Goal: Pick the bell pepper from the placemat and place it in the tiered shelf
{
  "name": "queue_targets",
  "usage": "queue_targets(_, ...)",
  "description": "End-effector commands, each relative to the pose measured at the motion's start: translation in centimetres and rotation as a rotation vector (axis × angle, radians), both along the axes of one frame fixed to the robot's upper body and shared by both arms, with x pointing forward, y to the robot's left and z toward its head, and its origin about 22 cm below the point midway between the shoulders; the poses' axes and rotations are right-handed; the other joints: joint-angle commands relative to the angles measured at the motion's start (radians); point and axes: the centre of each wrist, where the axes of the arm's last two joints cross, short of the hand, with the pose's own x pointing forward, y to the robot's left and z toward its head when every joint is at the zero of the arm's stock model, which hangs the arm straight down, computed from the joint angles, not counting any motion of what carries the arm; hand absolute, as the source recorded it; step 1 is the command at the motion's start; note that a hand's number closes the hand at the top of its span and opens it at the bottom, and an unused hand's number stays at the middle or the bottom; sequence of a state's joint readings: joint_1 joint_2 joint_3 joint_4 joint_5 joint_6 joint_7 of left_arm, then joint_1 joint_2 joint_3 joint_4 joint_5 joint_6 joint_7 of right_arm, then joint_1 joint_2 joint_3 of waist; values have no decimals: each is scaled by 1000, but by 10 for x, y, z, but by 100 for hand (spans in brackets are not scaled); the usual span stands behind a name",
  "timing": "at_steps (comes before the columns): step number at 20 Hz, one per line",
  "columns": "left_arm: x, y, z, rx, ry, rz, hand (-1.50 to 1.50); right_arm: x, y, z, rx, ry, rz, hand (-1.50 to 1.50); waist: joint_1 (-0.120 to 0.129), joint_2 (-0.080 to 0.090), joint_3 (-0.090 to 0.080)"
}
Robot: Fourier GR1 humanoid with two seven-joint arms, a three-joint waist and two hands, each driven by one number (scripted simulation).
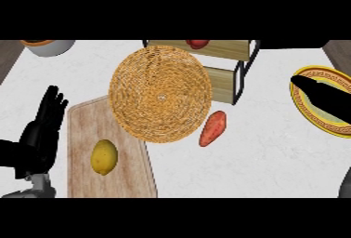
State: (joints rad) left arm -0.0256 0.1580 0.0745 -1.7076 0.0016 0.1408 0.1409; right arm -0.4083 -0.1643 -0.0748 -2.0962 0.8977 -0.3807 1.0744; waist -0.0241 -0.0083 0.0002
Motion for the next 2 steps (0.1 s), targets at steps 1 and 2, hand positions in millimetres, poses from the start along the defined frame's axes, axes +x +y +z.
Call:
queue_targets(1, 7, -13, 2, -8, -2, -2, 0, -36, -21, 12, -12, 70, 30, -150, 12, 5, 0)
queue_targets(2, 15, 5, 4, 0, 1, -18, 0, -54, -19, 2, 0, 92, 46, -150, 4, 4, 0)
